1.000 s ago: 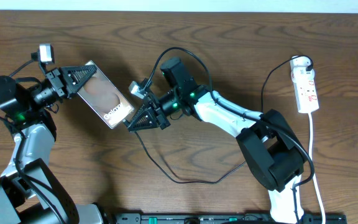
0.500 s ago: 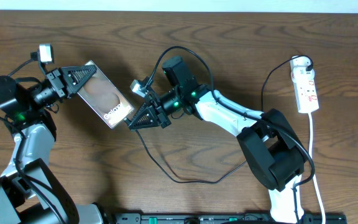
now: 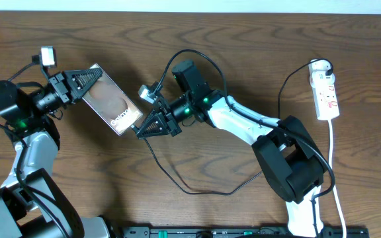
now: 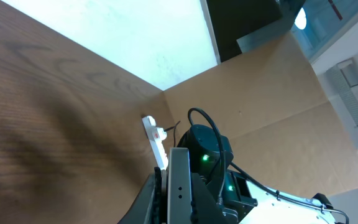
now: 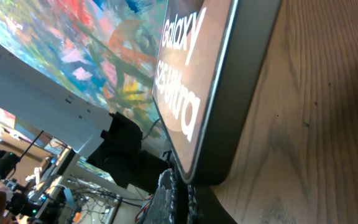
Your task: Plug charger to phone and switch on socket
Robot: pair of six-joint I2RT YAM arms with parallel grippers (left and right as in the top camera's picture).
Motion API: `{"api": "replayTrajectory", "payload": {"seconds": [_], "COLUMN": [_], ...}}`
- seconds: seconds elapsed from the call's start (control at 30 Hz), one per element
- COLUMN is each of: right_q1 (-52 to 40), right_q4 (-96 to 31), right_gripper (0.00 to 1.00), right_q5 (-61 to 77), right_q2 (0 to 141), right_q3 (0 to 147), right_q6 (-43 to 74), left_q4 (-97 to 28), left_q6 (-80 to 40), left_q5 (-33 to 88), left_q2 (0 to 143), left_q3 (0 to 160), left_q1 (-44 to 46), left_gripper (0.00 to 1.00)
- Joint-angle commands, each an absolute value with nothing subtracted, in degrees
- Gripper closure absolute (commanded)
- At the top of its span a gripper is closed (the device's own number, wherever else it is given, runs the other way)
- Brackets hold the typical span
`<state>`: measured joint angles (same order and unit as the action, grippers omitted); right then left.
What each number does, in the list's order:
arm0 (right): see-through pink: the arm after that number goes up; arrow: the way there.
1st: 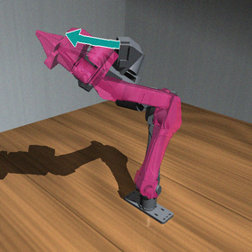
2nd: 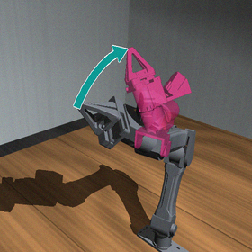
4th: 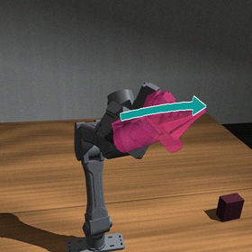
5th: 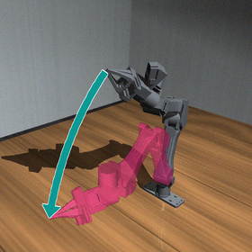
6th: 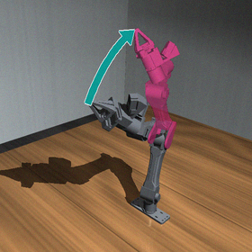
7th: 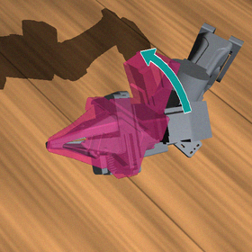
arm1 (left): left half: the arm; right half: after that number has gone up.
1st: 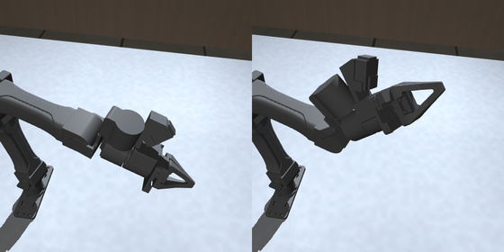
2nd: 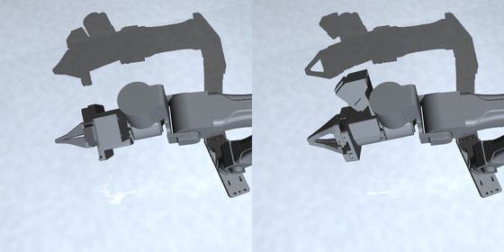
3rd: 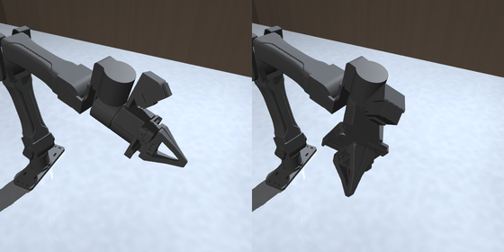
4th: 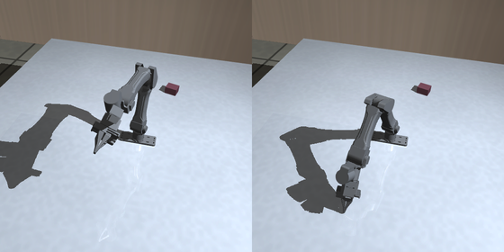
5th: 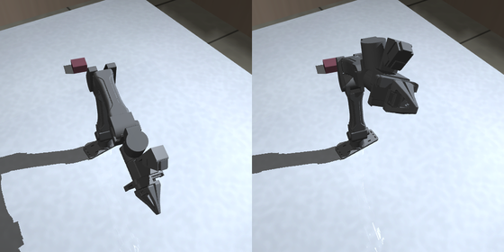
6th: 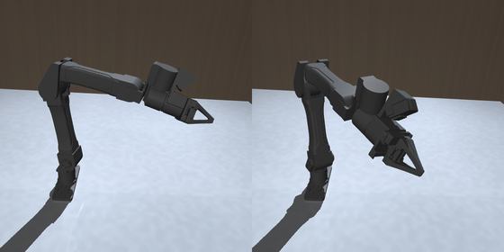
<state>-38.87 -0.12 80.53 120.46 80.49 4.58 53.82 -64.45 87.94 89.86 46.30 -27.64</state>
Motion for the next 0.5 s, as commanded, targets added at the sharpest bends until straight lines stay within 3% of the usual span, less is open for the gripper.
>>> {"api": "replayTrajectory", "payload": {"seconds": [0.0,0.47], "right_q1": [-39.05,-38.98], "right_q4": [-0.01,0.03], "right_gripper": [0.99,0.99], "right_q5": [81.36,81.36], "right_q2": [118.5,118.5], "right_q3": [80.58,80.58], "right_q6": [5.15,5.37], "left_q4": [54.13,54.13], "left_q6": [-64.05,-63.13], "left_q5": [87.39,88.12], "left_q2": [90.02,90.02], "left_q3": [45.98,45.98], "left_q1": [-27.53,-27.53], "left_gripper": [0.92,0.93]}}
